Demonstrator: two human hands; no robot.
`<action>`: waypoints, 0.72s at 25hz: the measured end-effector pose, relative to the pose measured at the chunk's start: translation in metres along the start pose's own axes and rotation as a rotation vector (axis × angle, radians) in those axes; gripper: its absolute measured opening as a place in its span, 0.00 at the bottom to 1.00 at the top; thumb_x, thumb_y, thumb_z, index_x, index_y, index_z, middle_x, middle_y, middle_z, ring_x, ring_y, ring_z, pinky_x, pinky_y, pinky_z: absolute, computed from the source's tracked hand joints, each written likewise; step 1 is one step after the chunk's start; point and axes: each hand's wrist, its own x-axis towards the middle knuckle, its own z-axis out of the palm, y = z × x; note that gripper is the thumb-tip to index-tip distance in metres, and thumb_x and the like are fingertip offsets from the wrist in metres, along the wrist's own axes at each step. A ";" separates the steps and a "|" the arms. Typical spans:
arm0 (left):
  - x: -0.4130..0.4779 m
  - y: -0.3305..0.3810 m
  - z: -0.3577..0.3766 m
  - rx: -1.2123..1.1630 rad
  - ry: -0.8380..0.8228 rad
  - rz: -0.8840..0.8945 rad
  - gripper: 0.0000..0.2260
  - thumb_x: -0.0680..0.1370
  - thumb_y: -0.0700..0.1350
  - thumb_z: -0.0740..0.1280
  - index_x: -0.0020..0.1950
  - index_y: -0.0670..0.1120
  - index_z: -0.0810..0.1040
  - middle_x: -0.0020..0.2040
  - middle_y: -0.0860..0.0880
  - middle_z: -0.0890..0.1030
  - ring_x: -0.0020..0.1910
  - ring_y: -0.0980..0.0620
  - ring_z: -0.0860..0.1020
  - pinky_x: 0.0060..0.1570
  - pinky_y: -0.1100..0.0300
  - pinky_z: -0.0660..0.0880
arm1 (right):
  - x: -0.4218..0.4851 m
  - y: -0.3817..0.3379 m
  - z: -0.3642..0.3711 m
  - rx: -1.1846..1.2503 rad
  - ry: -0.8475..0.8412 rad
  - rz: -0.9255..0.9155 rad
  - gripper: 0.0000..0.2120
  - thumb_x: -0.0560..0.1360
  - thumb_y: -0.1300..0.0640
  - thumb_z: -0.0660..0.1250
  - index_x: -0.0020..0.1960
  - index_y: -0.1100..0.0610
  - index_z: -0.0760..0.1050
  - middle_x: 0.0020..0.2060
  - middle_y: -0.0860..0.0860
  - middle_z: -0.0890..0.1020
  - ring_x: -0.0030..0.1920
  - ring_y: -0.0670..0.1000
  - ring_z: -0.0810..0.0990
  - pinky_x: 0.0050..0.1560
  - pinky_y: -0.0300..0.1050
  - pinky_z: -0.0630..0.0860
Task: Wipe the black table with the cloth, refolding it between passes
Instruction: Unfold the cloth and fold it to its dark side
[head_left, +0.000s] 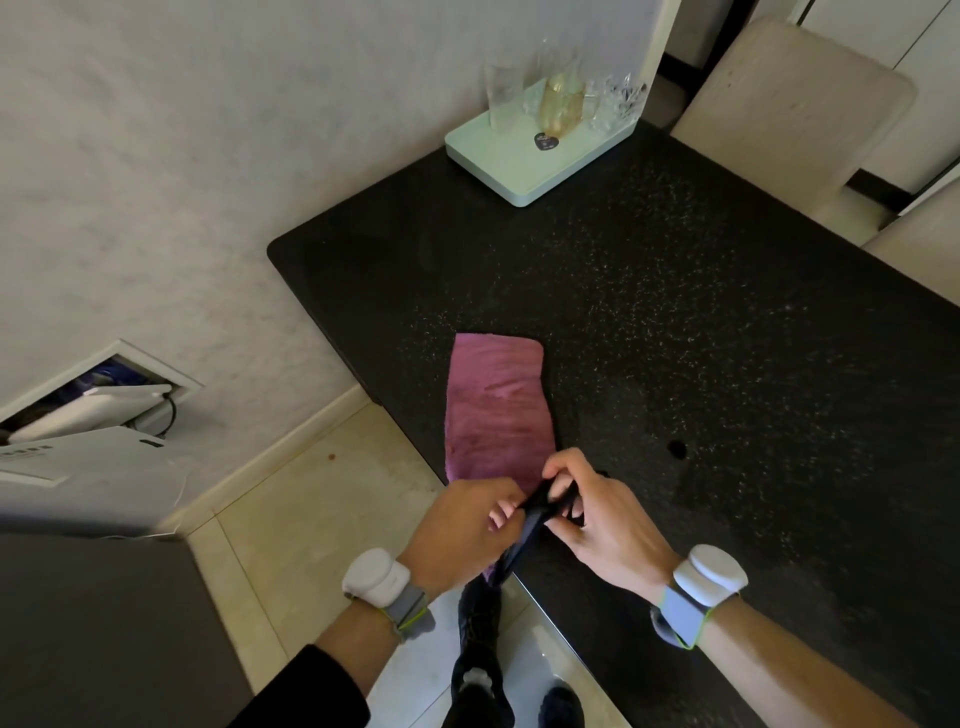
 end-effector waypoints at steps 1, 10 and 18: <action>0.005 0.005 -0.010 -0.064 0.045 -0.034 0.07 0.74 0.48 0.67 0.51 0.56 0.77 0.38 0.55 0.80 0.35 0.58 0.78 0.40 0.58 0.78 | 0.003 -0.005 -0.009 0.021 0.033 0.008 0.26 0.73 0.59 0.74 0.60 0.41 0.63 0.46 0.40 0.79 0.42 0.43 0.79 0.44 0.36 0.74; 0.054 0.064 -0.174 -0.134 0.346 -0.030 0.14 0.76 0.33 0.68 0.55 0.48 0.84 0.46 0.49 0.85 0.43 0.52 0.86 0.49 0.56 0.83 | 0.052 -0.032 -0.135 0.233 0.508 -0.043 0.06 0.77 0.61 0.72 0.51 0.51 0.83 0.44 0.45 0.84 0.40 0.45 0.82 0.48 0.46 0.79; 0.061 0.118 -0.245 0.435 0.570 0.164 0.04 0.76 0.47 0.72 0.50 0.54 0.82 0.39 0.57 0.80 0.37 0.56 0.78 0.45 0.52 0.78 | 0.058 -0.072 -0.215 0.067 0.655 -0.139 0.04 0.79 0.55 0.70 0.52 0.55 0.80 0.45 0.51 0.78 0.42 0.48 0.77 0.47 0.45 0.75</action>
